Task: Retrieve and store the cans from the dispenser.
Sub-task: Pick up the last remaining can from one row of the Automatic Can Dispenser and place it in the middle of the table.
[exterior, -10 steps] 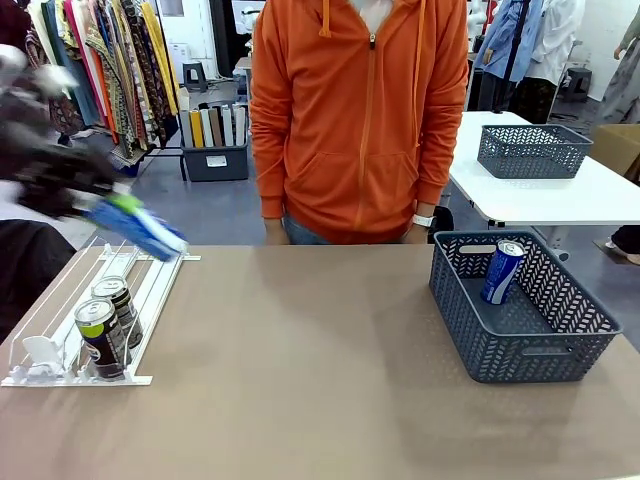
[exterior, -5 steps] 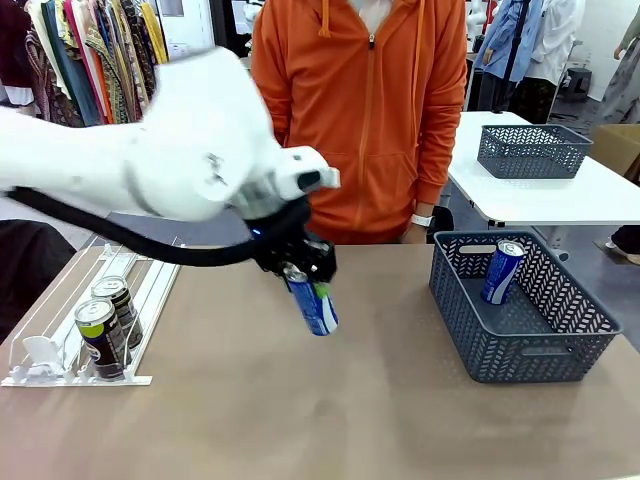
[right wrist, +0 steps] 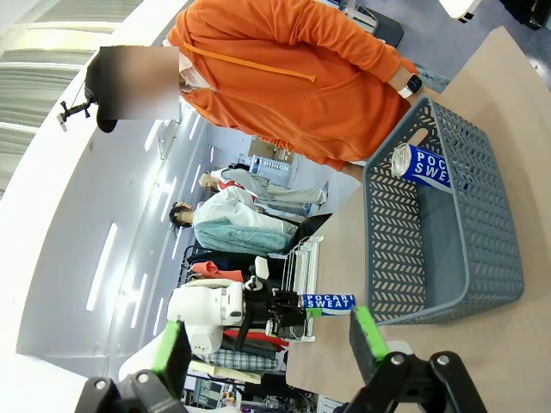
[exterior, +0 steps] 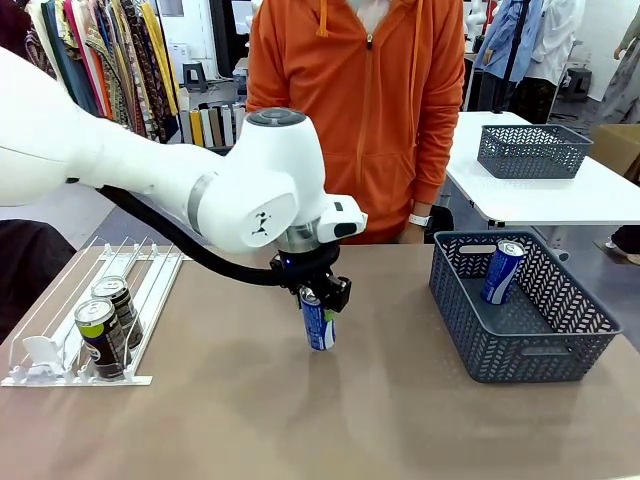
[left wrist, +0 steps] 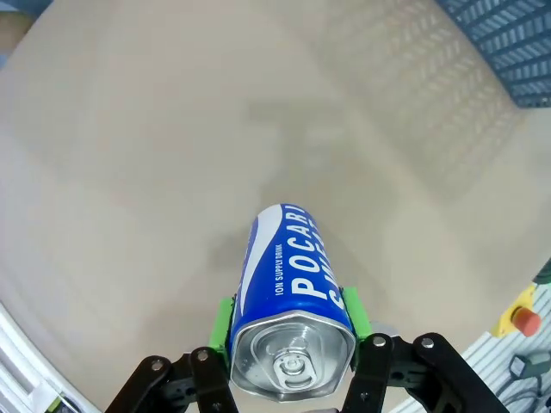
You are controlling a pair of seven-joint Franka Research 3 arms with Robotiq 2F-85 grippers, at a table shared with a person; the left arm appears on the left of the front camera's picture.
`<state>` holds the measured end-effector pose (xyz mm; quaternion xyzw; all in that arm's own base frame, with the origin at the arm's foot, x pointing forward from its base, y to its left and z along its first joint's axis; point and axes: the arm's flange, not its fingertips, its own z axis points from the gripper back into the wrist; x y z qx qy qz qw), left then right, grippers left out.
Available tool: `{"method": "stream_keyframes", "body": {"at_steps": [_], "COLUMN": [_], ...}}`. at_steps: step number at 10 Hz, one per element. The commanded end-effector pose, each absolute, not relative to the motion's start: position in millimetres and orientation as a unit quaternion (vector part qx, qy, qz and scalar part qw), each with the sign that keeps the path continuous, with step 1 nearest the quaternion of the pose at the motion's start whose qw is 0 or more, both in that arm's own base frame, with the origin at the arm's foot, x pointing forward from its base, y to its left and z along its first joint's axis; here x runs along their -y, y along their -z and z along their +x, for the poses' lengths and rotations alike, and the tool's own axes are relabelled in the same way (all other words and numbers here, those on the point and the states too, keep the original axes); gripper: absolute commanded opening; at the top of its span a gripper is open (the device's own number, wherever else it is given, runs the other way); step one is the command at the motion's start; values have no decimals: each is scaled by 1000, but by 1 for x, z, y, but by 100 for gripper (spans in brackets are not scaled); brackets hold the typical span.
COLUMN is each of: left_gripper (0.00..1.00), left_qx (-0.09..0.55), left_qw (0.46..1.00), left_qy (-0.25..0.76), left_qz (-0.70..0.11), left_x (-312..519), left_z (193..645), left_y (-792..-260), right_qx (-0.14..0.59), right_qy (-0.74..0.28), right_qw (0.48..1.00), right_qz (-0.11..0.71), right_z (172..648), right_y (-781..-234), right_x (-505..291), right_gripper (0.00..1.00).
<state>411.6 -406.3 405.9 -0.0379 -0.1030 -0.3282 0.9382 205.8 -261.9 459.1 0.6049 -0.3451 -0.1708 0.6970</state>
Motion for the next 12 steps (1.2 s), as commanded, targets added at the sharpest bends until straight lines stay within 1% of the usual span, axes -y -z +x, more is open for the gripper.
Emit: {"method": "stream_keyframes", "body": {"at_steps": [1,2,5,6,7,10,12], "left_gripper": [0,0,0,53,100,100,100], "left_qx": [105,83,81,78,81,100,131], "left_qw": [941,944,945,946,945,944,943], "left_qy": [322,320,317,315,317,313,306], "left_qz": [-15,-7,-4,-3,1,-3,-6], "left_x": [419,421,421,421,420,418,405], "left_z": [413,413,414,414,413,411,402], "left_y": [-403,-394,-391,-390,-391,-398,-426], "right_qx": [360,360,360,360,360,360,360], "right_qy": [163,163,163,163,163,163,163], "right_qw": [691,691,691,691,691,691,691], "right_qz": [605,605,605,605,605,605,605], "right_z": [209,209,209,209,209,209,209], "right_y": [-462,-462,-462,-462,-462,-462,-462], "right_x": [262,262,262,262,262,262,262], "right_gripper": [100,100,100,100,100,100,100]}}
